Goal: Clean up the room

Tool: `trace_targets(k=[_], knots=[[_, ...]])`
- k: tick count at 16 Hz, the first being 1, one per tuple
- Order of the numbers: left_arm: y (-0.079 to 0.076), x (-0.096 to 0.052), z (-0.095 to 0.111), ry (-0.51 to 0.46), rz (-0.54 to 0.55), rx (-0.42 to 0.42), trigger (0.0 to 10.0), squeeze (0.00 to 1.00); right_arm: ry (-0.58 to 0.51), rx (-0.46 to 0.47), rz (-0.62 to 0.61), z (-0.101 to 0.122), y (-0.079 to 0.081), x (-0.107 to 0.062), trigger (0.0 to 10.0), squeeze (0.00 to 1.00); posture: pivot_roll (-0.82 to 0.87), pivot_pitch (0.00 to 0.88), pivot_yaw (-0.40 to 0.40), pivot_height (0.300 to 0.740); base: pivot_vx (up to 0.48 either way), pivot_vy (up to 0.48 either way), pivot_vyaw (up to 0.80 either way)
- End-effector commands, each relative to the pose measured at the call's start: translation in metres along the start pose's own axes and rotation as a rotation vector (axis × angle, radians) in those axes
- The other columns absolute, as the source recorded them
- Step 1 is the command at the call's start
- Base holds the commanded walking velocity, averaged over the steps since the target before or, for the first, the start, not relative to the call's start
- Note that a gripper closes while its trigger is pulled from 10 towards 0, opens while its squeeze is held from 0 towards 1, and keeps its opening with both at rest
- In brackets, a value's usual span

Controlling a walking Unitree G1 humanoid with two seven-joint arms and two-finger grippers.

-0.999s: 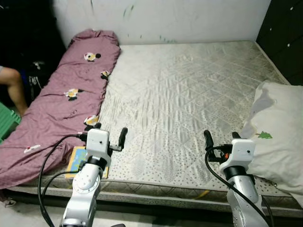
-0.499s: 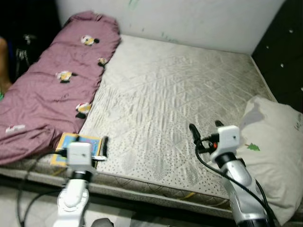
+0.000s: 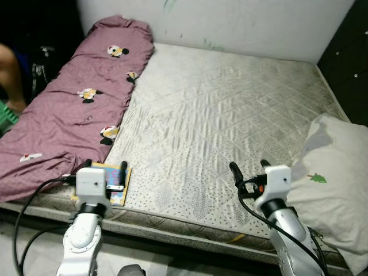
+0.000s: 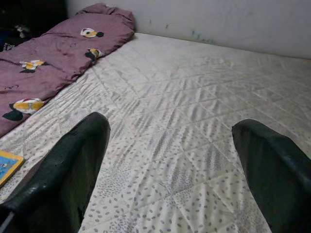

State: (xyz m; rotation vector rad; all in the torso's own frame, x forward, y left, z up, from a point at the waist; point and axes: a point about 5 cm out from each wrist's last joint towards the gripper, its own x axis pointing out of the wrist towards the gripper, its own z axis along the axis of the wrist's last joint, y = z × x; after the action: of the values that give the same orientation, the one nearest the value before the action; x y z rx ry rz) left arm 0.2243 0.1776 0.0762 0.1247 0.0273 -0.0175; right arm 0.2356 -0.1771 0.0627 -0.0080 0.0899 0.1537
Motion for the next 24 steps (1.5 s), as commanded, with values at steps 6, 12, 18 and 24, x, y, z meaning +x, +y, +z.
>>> trace_targets(k=[6, 12, 18, 24], knots=[[-0.008, -0.02, -0.032, 0.128, -0.103, 0.044, 10.0, 0.0, 0.074, -0.001, -0.035, -0.023, -0.003, -0.018, 10.0, 0.0, 0.02, 0.0, -0.019, 0.74, 0.0, 0.0, 0.0], [0.0, 0.015, -0.004, 0.033, -0.079, 0.018, 10.0, 0.0, -0.021, 0.005, -0.053, 0.006, -0.013, 0.008, 10.0, 0.0, 0.03, 0.0, -0.016, 0.74, 0.0, 0.0, 0.0], [0.01, 0.023, -0.021, 0.06, 0.051, -0.021, 10.0, 0.0, -0.018, 0.005, -0.02, 0.008, -0.014, 0.017, 10.0, 0.0, -0.01, 0.0, -0.048, 0.74, 0.0, 0.0, 0.0], [-0.012, 0.036, -0.018, 0.049, -0.074, 0.002, 10.0, 0.0, -0.071, -0.02, -0.088, 0.007, -0.015, 0.008, 10.0, 0.0, -0.07, 0.0, 0.107, 0.74, 0.0, 0.0, 0.0]])
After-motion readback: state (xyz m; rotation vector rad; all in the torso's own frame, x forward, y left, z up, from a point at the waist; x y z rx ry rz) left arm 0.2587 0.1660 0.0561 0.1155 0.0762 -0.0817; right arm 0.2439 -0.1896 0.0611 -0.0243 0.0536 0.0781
